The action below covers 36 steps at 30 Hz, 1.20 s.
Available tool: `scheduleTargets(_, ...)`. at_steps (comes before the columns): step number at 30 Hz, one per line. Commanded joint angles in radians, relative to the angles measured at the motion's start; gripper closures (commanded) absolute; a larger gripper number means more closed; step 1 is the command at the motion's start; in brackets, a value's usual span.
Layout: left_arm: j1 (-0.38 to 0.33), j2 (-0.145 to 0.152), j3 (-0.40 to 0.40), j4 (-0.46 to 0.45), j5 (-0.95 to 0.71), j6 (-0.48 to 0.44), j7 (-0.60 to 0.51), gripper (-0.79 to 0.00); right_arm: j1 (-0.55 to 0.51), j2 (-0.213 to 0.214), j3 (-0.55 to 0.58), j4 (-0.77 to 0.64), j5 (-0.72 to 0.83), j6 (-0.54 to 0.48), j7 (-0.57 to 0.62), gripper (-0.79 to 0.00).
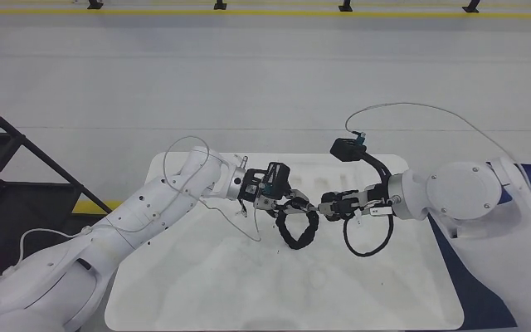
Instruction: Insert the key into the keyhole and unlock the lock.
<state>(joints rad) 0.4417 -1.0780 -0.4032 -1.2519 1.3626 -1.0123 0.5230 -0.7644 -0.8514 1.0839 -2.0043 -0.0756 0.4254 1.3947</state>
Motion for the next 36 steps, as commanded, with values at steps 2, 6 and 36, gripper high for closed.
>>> scheduleTargets(2, 0.001, 0.0, 0.003, -0.002, 0.0, 0.0, 0.003, 0.0, 0.004, 0.001, -0.004, 0.004, -0.001, 0.0, 0.0, 0.0)
scheduleTargets(6, 0.0, -0.001, 0.004, -0.004, 0.003, 0.0, 0.006, 0.0, 0.01, 0.002, -0.011, 0.01, -0.005, 0.001, -0.001, 0.0)
scheduleTargets(36, 0.003, 0.003, 0.007, 0.018, -0.034, 0.0, 0.046, 0.0, 0.029, 0.009, -0.052, 0.008, 0.014, 0.02, -0.025, 0.0)
